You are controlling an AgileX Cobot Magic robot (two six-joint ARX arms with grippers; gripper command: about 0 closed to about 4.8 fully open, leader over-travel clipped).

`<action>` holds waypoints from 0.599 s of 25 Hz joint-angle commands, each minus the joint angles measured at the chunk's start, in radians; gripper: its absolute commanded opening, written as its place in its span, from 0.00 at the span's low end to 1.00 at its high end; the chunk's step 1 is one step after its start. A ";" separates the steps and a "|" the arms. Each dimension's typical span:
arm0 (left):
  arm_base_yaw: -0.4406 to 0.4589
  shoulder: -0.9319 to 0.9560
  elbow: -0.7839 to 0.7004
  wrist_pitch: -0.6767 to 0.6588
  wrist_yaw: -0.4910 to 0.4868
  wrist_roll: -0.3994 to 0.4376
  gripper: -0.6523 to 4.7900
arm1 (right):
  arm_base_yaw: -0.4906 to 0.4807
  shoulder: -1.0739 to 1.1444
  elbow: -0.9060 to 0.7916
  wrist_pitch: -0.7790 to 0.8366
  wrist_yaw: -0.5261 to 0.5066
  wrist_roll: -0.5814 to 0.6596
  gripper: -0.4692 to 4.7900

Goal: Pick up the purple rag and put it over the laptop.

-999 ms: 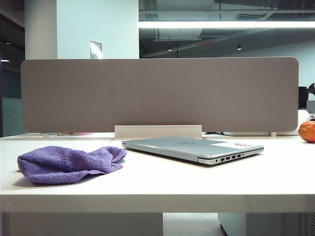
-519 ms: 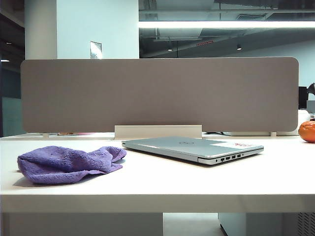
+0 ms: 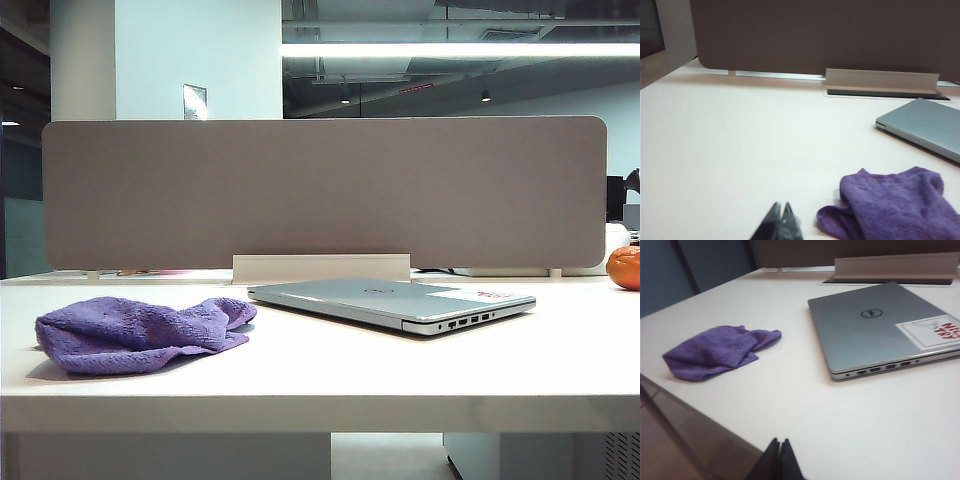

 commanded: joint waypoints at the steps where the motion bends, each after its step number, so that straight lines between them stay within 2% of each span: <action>1: -0.001 0.001 0.005 0.006 0.037 -0.005 0.11 | 0.000 -0.002 -0.004 0.018 -0.035 0.025 0.13; 5: -0.002 0.001 0.011 0.041 0.103 -0.014 0.11 | 0.000 -0.002 -0.004 0.018 -0.035 0.025 0.13; 15: -0.002 0.008 0.101 0.043 0.107 -0.050 0.11 | 0.000 -0.002 -0.004 0.018 -0.034 0.025 0.13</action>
